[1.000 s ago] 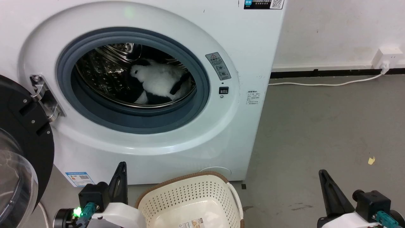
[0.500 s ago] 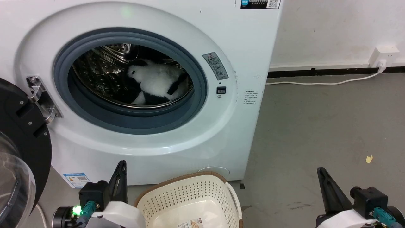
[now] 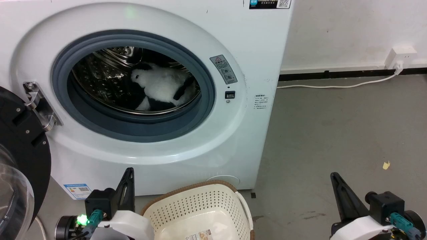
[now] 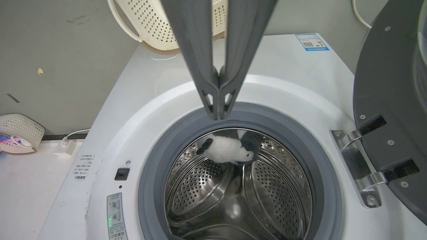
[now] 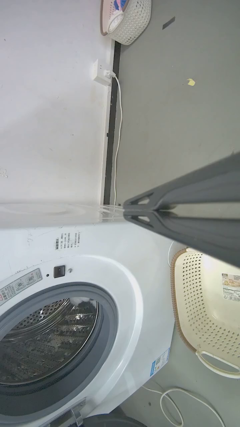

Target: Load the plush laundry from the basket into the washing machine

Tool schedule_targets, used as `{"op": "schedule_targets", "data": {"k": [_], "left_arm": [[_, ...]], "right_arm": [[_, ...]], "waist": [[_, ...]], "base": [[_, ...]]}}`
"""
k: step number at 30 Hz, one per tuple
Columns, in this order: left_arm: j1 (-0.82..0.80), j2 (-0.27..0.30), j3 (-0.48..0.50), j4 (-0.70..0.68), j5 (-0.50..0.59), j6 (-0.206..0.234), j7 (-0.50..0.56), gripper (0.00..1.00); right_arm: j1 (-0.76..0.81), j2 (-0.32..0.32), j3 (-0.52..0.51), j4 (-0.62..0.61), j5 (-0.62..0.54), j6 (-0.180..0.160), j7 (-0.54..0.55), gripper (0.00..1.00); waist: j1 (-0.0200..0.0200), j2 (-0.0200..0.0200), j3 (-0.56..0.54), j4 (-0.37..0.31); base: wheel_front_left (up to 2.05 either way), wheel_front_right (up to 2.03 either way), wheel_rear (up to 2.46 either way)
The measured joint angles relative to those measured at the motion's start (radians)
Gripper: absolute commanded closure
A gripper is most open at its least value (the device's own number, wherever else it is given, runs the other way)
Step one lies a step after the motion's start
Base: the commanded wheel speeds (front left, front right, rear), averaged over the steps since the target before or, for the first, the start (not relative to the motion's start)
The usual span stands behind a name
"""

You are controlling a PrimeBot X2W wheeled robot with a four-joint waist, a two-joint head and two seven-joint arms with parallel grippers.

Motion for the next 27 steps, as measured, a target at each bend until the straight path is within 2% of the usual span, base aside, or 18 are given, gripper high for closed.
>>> {"op": "schedule_targets", "data": {"k": [27], "left_arm": [[0.000, -0.020, 0.030, -0.032, 0.055, -0.019, 0.039, 1.00]], "right_arm": [[-0.025, 0.000, 0.007, -0.008, -0.039, 0.000, 0.036, 1.00]], "waist": [[0.0000, 0.0000, 0.002, -0.021]], "base": [[0.00, 0.00, 0.00]]}}
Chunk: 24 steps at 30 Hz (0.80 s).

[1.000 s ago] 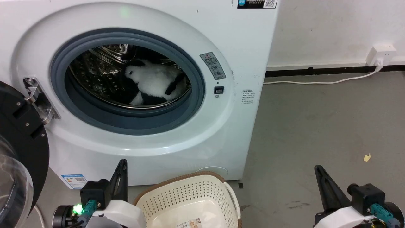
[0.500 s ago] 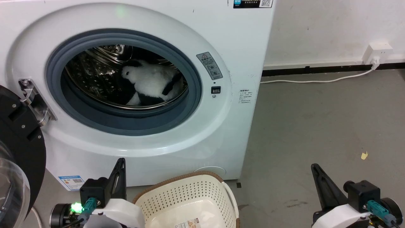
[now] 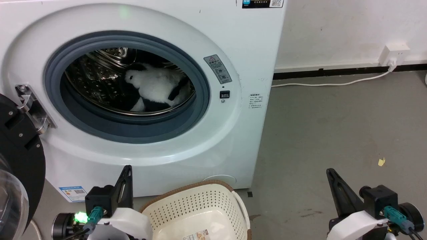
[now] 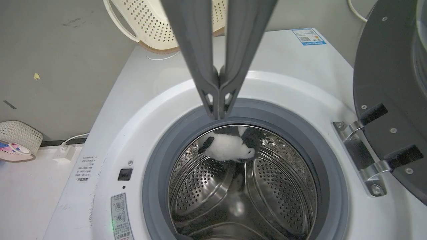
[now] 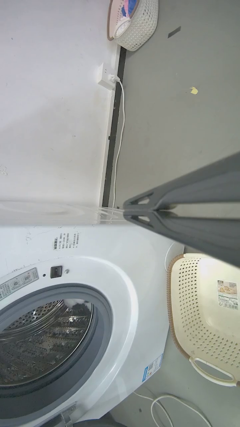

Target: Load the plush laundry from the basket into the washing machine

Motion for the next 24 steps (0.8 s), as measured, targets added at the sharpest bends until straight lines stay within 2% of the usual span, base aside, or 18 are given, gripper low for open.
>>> {"op": "schedule_targets", "data": {"k": [24], "left_arm": [[0.000, -0.012, 0.014, -0.014, 0.032, -0.009, 0.018, 1.00]], "right_arm": [[-0.015, 0.000, 0.004, -0.004, -0.014, 0.000, 0.018, 1.00]], "waist": [[0.0000, 0.0000, 0.001, -0.008]], "base": [[0.00, 0.00, 0.00]]}}
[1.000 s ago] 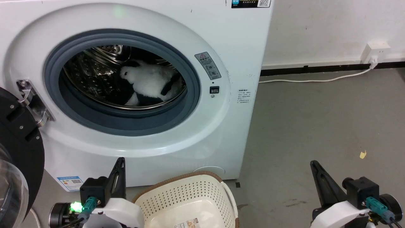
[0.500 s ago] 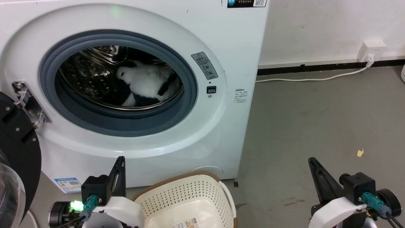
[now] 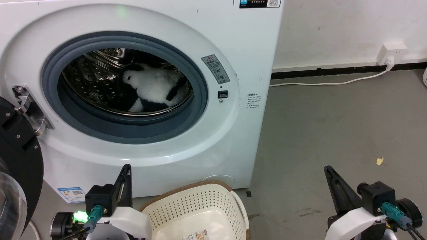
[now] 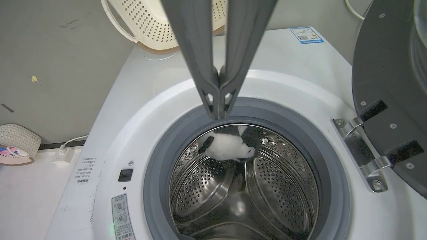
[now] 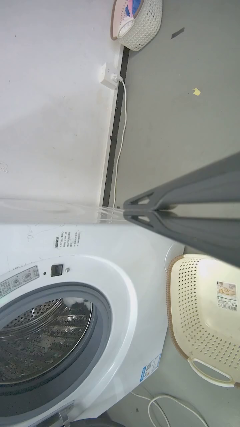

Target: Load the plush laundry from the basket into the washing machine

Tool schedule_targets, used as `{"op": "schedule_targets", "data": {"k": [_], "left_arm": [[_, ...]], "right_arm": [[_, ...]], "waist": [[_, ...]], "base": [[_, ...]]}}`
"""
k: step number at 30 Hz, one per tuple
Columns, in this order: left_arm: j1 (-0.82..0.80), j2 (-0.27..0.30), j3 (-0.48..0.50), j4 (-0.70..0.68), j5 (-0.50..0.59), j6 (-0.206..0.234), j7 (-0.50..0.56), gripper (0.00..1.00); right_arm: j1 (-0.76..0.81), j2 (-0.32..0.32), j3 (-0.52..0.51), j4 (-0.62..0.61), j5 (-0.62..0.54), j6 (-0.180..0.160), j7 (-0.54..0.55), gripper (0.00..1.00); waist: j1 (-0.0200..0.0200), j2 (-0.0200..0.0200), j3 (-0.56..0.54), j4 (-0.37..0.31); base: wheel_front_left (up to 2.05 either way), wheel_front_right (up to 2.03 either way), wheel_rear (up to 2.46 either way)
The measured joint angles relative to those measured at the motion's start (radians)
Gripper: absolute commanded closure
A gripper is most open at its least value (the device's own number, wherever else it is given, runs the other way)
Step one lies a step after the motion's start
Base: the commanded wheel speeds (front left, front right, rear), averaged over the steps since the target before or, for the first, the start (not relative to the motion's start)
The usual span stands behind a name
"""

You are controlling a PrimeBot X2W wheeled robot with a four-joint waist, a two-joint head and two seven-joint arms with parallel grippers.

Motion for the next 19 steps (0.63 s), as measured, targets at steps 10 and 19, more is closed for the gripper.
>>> {"op": "schedule_targets", "data": {"k": [10, 19], "left_arm": [[0.000, 0.000, 0.000, 0.000, 0.000, 0.000, 0.000, 1.00], [0.000, 0.000, 0.001, 0.000, 0.000, 0.000, 0.000, 1.00]], "right_arm": [[0.000, 0.000, 0.000, 0.000, 0.000, 0.000, 0.000, 1.00], [0.000, 0.000, 0.000, 0.000, 0.000, 0.000, 0.000, 1.00]], "waist": [[0.0000, 0.0000, 0.000, 0.000], [0.0000, 0.0000, 0.000, 0.000]], "base": [[0.00, 0.00, 0.00], [0.00, 0.00, 0.00]]}}
